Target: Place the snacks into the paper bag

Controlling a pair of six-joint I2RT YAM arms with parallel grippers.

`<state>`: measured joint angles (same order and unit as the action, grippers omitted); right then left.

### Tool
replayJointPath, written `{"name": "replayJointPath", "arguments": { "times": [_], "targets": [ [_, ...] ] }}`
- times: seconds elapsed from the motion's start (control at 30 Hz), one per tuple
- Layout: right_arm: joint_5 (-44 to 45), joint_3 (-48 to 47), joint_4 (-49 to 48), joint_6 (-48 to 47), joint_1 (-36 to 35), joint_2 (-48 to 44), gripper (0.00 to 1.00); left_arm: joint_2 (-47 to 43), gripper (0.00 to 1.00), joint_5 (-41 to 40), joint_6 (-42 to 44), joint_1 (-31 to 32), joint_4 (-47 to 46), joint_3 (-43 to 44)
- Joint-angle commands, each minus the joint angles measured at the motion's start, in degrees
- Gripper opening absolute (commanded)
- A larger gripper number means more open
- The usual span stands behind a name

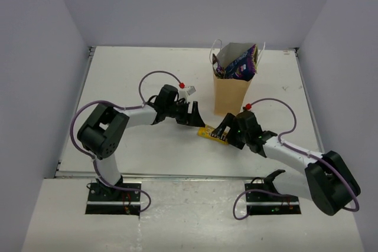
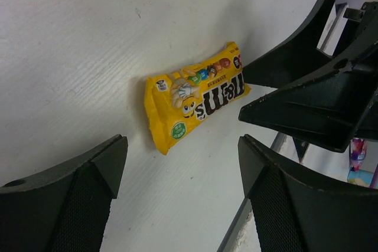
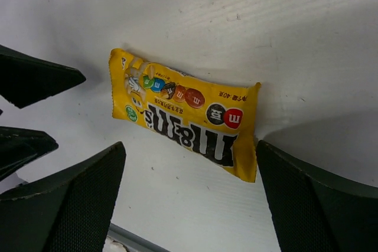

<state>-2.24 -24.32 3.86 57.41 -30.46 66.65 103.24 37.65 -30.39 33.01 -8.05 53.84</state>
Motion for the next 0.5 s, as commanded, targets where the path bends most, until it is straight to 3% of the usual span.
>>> {"name": "replayJointPath", "arguments": {
  "times": [0.0, 0.13, 0.2, 0.23, 0.37, 0.47],
  "targets": [
    [-0.7, -0.9, -5.0, 0.6, -0.1, 3.6, 0.91, 1.1, 0.8, 0.8, 1.1, -0.2, -2.8, -0.3],
    [-0.9, -1.3, -6.8, 0.3, -0.1, 5.5, 0.69, 2.1, 0.8, 1.3, 0.9, -0.3, -3.3, -0.3],
    [-0.9, -1.4, -7.5, 0.2, -0.1, 5.8, 0.52, 2.0, 0.8, 1.3, 0.9, -0.2, -3.5, -0.5],
    [-0.8, -1.3, -7.7, -0.1, -0.1, 5.9, 0.39, 1.7, 0.8, 1.2, 0.9, -0.3, -3.4, -0.8],
    [-0.7, -1.6, -8.0, -0.7, -0.1, 6.8, 0.13, 1.3, 0.79, 0.9, 0.9, -0.3, -3.4, -1.1],
    [-1.0, -1.6, -8.3, -1.0, -0.1, 6.7, 0.08, 1.2, 0.79, 0.9, 0.9, -0.3, -3.5, -1.5]
  ]
}}
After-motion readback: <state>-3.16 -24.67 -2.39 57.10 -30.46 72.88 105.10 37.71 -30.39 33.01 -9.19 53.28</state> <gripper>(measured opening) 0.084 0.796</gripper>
